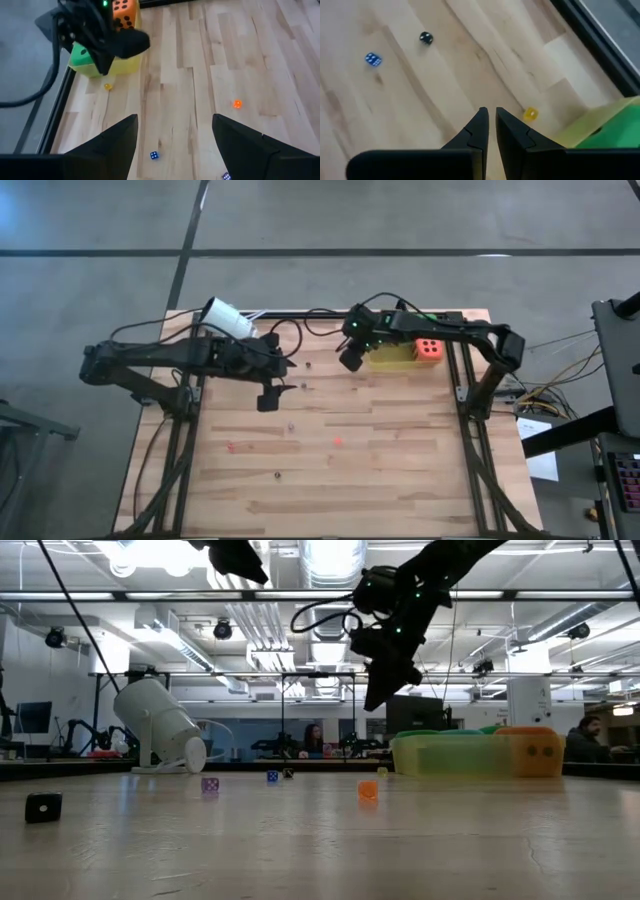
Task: Pick & Place Dice
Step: Put the small yellow dice into the yellow bin
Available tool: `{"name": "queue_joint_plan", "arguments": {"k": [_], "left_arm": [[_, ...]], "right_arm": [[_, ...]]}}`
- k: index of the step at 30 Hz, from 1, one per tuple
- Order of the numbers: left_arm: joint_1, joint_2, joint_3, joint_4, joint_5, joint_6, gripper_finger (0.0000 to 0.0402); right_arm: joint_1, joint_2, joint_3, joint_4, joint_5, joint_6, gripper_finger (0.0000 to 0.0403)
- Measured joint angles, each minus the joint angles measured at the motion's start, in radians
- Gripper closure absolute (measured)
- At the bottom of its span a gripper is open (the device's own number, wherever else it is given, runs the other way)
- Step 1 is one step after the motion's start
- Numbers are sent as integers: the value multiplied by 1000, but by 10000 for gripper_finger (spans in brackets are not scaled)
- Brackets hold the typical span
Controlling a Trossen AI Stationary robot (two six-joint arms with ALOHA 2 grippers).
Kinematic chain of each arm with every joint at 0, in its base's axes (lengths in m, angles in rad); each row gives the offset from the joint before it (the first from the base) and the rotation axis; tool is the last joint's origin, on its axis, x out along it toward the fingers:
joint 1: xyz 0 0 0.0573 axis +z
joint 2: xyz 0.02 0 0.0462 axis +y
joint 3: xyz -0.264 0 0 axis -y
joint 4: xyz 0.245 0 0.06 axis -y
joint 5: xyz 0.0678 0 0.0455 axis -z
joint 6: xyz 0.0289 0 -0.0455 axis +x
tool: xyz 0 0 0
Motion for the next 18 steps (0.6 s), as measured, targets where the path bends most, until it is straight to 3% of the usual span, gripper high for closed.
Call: {"name": "queue_joint_plan", "arguments": {"k": [11, 18], "left_arm": [[-1, -31, 0, -31, 0, 11, 142], [-1, -39, 0, -31, 0, 32, 146]], "right_arm": [[-33, 166, 139, -175, 0, 9, 371], [-50, 258, 234, -222, 0, 60, 331]]}}
